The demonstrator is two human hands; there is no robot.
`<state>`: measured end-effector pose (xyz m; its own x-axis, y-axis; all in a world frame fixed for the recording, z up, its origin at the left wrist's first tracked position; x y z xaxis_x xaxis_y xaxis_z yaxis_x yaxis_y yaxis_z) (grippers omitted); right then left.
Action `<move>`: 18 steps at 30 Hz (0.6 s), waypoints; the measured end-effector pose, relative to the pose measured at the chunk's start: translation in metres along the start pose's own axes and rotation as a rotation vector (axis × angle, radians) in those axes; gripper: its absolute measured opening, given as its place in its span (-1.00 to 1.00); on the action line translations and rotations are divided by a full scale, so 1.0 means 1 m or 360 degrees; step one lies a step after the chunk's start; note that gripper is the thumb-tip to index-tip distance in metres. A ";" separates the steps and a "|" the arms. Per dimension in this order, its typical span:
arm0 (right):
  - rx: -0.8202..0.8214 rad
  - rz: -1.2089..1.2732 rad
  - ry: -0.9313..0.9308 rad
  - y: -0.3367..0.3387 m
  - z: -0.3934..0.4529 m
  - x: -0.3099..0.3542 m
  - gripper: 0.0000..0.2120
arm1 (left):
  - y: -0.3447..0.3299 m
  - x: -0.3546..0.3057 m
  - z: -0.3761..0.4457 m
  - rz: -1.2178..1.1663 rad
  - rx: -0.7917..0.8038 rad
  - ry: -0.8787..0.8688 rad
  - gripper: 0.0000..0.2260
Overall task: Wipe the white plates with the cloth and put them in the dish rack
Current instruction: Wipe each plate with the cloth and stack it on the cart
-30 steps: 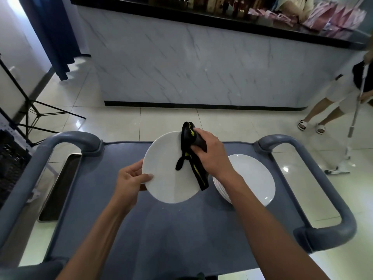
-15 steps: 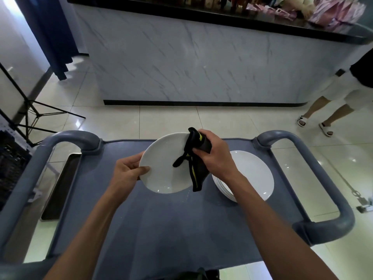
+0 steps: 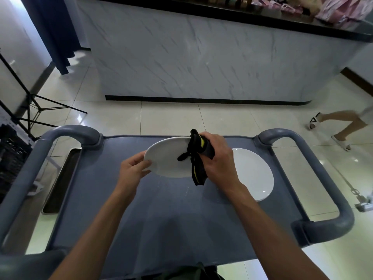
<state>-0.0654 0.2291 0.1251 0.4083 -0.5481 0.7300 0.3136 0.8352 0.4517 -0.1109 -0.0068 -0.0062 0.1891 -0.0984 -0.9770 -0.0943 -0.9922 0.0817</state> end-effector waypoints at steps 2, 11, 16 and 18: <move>-0.0034 -0.0050 0.0040 0.005 -0.001 0.003 -0.55 | 0.002 0.009 -0.002 -0.0030 -0.0066 0.0107 -0.77; -0.0147 -0.0213 0.0376 0.007 -0.017 0.015 -0.58 | -0.034 0.044 -0.024 -0.0541 0.0072 0.0804 -0.50; -0.0073 -0.0255 0.0498 -0.009 -0.033 0.014 -0.67 | -0.049 0.032 -0.021 -0.0618 0.0197 0.0822 -0.41; -0.0056 -0.0271 0.0513 -0.013 -0.039 0.012 -0.67 | -0.053 0.031 -0.024 -0.0624 0.0234 0.0845 -0.49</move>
<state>-0.0309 0.2097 0.1078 0.5950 -0.6696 0.4445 0.4274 0.7320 0.5306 -0.0768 0.0405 -0.0366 0.6875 0.2050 -0.6966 -0.0460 -0.9451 -0.3235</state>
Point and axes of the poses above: each hand's wrist, its own z-axis towards the middle knuckle, its own y-axis out of the back of the hand, x = y × z, the point moved 10 cm from there along z, towards the middle knuckle, and after that the axes turned 15 degrees about z, right-handed, at the moved point
